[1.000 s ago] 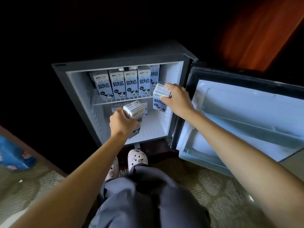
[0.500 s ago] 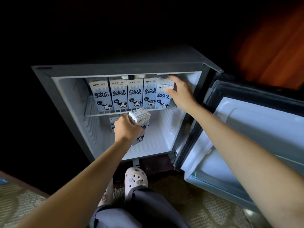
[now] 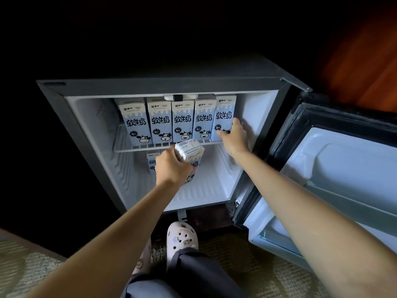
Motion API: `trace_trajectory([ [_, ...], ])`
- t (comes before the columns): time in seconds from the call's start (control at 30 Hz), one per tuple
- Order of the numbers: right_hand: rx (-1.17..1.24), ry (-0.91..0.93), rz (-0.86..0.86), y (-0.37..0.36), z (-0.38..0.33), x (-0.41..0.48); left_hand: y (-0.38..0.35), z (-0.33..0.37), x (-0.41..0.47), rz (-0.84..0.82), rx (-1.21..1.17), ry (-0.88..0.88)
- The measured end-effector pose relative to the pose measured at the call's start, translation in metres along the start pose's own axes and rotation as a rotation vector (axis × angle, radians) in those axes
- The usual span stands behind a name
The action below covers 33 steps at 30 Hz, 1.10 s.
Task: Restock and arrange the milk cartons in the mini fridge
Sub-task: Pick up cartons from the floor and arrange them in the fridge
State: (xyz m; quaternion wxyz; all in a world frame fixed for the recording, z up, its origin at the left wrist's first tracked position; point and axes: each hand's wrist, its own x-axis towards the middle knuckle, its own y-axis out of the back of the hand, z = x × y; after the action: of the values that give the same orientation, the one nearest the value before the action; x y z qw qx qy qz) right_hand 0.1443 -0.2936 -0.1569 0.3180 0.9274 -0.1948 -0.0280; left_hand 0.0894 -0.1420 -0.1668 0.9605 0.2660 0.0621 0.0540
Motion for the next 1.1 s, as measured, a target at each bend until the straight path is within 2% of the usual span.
trace_trajectory([
  [0.47, -0.203, 0.088, 0.001, -0.012, 0.009, 0.008, -0.004, -0.019, 0.011, 0.006, 0.010, 0.058],
  [0.77, -0.120, 0.024, 0.031, -0.016, 0.010, 0.003, -0.002, -0.024, 0.006, -0.019, 0.025, 0.036],
  [0.87, -0.010, 0.052, 0.198, -0.016, 0.014, -0.015, 0.003, -0.031, 0.001, -0.009, 0.017, 0.026],
  [0.93, 0.025, 0.191, 0.360, -0.022, 0.023, -0.038, 0.008, -0.038, -0.001, -0.012, 0.007, 0.018],
  [0.97, 0.006, 0.269, 0.355, -0.029, 0.032, -0.049, 0.010, -0.042, -0.002, -0.013, -0.001, 0.020],
  [1.0, -0.020, 0.324, 0.274, -0.037, 0.041, -0.058, 0.012, -0.046, -0.002, -0.013, -0.010, 0.027],
  [1.1, -0.096, 0.279, -0.158, -0.062, 0.063, -0.073, 0.014, -0.065, 0.001, -0.015, -0.020, 0.068],
])
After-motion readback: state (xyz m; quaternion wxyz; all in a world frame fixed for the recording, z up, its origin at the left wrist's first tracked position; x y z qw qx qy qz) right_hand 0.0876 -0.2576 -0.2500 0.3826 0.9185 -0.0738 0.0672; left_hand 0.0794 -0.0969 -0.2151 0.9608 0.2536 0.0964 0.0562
